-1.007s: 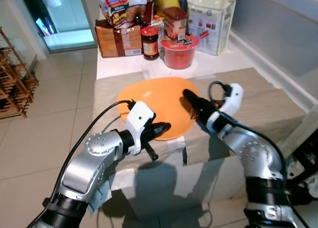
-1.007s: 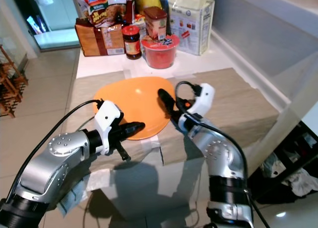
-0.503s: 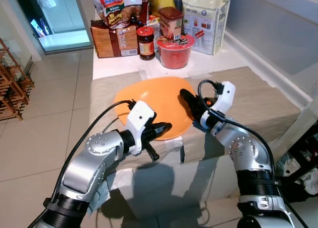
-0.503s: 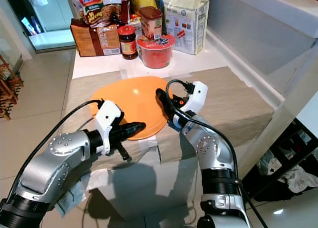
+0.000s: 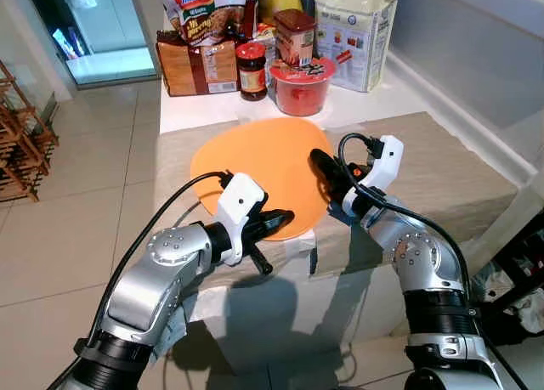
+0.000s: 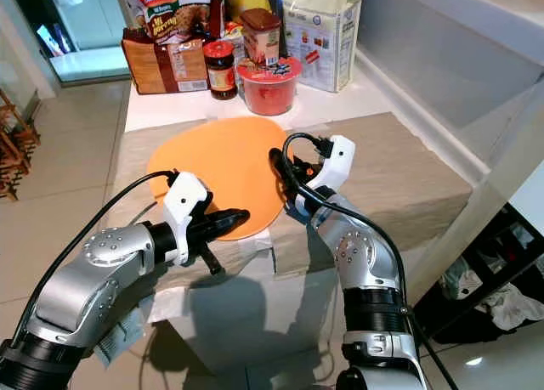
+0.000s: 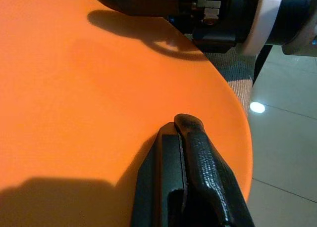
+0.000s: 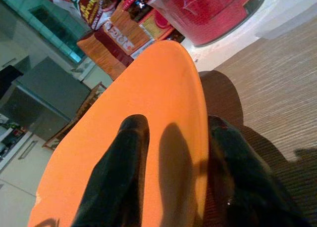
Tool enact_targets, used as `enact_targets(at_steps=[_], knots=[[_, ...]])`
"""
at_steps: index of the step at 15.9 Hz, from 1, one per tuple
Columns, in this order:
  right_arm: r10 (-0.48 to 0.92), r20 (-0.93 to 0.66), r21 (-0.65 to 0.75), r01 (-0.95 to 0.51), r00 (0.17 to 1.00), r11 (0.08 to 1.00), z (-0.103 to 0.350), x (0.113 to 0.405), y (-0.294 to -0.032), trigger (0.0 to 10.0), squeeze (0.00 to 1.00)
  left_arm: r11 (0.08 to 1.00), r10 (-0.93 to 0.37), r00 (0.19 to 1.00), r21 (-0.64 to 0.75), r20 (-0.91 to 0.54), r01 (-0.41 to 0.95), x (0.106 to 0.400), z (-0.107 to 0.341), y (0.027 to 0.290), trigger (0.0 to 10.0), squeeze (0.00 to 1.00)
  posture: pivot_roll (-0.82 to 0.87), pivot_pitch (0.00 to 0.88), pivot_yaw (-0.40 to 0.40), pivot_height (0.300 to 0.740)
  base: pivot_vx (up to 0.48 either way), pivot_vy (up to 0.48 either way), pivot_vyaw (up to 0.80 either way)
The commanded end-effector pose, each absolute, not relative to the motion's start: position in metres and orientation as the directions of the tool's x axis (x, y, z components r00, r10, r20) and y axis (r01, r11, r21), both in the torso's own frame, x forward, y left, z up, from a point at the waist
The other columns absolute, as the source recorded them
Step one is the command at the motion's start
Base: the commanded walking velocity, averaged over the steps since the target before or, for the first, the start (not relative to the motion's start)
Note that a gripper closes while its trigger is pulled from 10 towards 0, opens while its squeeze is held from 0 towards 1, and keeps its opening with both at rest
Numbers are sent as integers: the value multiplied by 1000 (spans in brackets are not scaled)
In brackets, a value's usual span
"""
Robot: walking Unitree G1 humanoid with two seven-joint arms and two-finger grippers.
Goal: Setting the table
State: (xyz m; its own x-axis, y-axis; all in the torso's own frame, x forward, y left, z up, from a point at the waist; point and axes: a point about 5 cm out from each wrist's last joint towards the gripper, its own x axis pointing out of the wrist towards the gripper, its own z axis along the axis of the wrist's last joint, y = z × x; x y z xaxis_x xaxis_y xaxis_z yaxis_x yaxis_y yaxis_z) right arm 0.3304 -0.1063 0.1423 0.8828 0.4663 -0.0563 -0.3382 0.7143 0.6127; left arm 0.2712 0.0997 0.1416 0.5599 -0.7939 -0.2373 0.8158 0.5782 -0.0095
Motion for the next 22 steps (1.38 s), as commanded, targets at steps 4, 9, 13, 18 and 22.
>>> enact_targets(at_steps=[4,9,13,18,22], knots=[[496,-133,629,-313,858,711,121,320,-99,0,0,584,-786,575,29,-226,811,278,149,100,10000,0,-88,12,64,740,0,0,0],[466,-127,623,-295,876,725,119,319,-107,0,0,668,-719,677,114,-160,736,296,167,107,10000,0,-90,0,61,740,0,0,0],[444,-133,611,-279,886,740,114,316,-111,0,0,774,-616,784,126,-76,620,308,180,114,10000,0,-90,0,60,740,0,0,0],[381,-144,596,-227,913,770,108,315,-121,0,0,870,-482,876,131,15,476,316,200,139,10000,0,-90,0,64,740,0,0,0],[304,-83,517,-220,949,828,118,320,-129,0,0,905,-412,911,123,22,406,308,192,148,10000,0,-84,0,66,740,0,0,0]])
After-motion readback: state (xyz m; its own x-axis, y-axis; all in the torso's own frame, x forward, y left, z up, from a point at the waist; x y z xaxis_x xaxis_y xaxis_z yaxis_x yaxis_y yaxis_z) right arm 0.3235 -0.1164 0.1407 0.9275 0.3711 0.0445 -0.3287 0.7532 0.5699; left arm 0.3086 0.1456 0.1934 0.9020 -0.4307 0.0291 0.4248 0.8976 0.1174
